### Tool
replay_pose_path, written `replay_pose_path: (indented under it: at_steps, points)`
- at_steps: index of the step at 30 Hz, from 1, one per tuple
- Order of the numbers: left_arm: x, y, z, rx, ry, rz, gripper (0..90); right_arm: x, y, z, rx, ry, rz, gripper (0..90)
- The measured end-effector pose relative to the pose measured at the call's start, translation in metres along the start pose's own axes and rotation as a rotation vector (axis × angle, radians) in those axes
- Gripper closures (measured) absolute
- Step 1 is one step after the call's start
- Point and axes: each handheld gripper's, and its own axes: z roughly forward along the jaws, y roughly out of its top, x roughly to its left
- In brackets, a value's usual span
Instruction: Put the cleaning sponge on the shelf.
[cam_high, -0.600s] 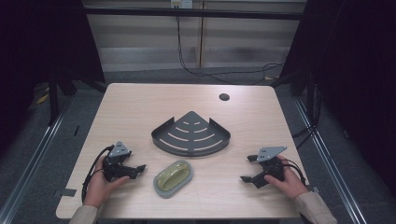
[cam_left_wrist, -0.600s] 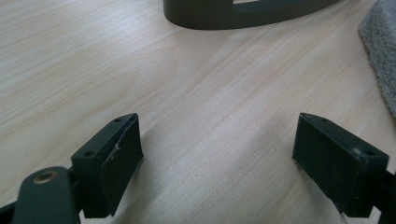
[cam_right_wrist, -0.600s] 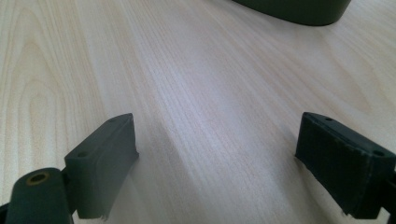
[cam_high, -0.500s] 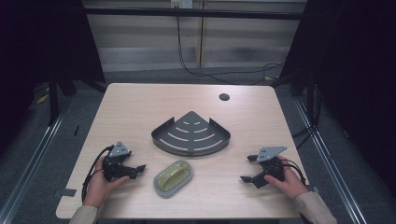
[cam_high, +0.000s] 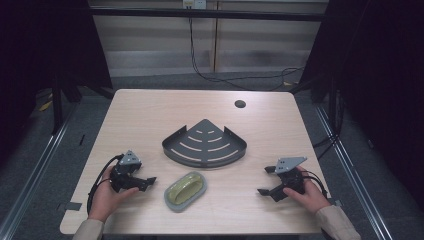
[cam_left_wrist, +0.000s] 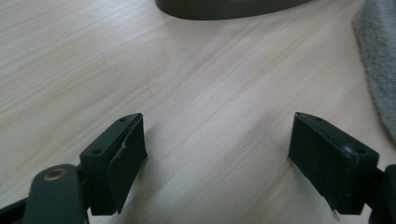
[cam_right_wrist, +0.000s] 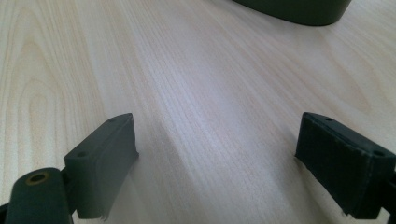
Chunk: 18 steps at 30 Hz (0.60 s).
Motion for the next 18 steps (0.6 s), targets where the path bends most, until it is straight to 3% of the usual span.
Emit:
replay_pose_path:
  at_steps: [10,13,18]
  points:
    - [-0.011,0.018,-0.003,0.105,-0.071,0.036,18.4,0.000,0.000,0.000,0.000,-0.001,-0.001,11.7]
    - [-0.012,0.022,-0.007,0.135,-0.061,0.058,19.0,0.000,0.000,0.000,0.000,-0.001,0.000,11.7]
    - [-0.012,0.032,-0.014,0.171,-0.070,0.049,19.9,0.000,0.000,0.000,0.000,-0.001,0.001,11.7]
